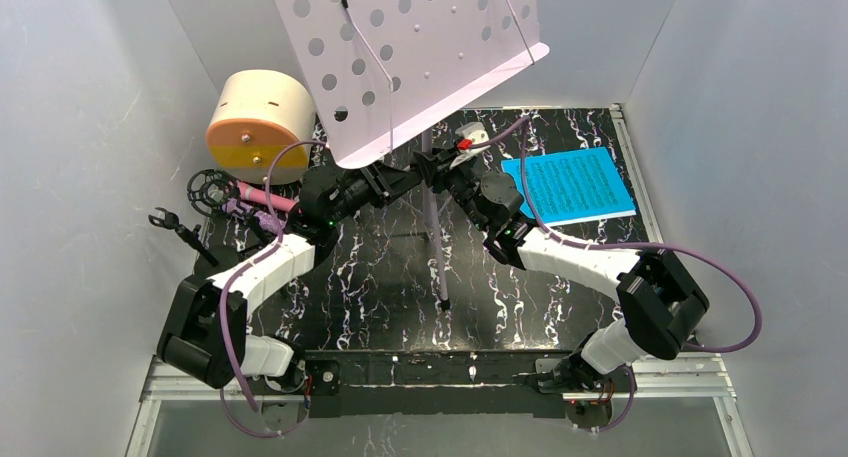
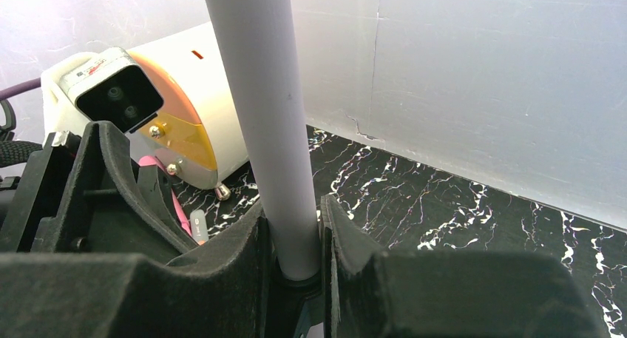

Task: Pack up the instrument practice props
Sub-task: Unscrew the knob on the music stand.

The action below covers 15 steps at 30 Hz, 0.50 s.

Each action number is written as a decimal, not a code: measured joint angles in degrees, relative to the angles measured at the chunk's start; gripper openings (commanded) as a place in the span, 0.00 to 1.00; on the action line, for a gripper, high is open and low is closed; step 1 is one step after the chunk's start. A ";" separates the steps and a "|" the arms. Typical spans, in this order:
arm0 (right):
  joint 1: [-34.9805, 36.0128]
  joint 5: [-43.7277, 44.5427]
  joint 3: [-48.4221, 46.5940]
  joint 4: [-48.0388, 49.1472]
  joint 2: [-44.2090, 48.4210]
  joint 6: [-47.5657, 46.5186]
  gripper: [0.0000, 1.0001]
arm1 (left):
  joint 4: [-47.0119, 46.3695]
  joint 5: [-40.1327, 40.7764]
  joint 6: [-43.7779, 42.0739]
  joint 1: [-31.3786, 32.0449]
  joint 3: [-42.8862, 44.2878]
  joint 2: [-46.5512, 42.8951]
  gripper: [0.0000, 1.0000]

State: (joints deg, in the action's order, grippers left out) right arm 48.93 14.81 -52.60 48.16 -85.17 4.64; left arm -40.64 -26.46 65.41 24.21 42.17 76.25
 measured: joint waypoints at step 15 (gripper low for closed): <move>0.02 0.00 0.02 -0.02 0.00 -0.02 0.01 | -3.19 2.32 1.05 0.31 -0.63 0.17 0.00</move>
State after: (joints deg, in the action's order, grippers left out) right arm 48.95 14.81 -52.58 48.14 -85.17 4.62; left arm -43.83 -24.14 66.46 24.51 41.54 76.42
